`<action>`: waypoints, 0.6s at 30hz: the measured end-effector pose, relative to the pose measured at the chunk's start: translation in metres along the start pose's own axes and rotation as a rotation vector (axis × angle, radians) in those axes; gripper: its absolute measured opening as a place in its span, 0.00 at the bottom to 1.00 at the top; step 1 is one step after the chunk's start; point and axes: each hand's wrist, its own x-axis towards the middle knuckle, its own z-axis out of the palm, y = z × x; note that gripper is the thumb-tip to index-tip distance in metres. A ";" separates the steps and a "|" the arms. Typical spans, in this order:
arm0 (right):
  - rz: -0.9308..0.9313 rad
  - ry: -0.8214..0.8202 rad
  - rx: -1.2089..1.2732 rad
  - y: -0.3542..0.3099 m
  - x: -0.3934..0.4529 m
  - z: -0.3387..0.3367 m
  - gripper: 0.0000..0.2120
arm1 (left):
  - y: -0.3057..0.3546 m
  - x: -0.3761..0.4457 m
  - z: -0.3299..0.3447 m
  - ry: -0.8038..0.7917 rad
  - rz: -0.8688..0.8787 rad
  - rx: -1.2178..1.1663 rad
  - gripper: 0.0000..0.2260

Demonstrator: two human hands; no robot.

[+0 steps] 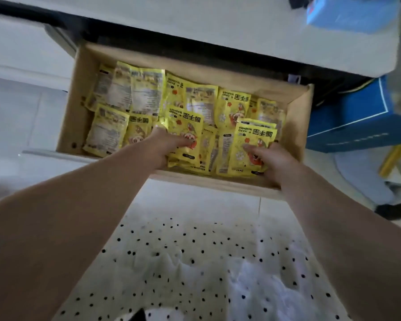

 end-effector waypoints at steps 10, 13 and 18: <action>0.069 0.058 -0.218 0.004 0.011 0.000 0.40 | -0.003 0.012 0.011 -0.103 -0.081 0.051 0.07; 0.037 0.082 -0.312 0.004 0.014 -0.004 0.35 | -0.003 0.017 0.012 -0.062 -0.041 0.107 0.23; -0.018 0.070 -0.459 0.001 0.012 -0.007 0.23 | -0.005 0.022 0.003 0.072 0.054 0.404 0.38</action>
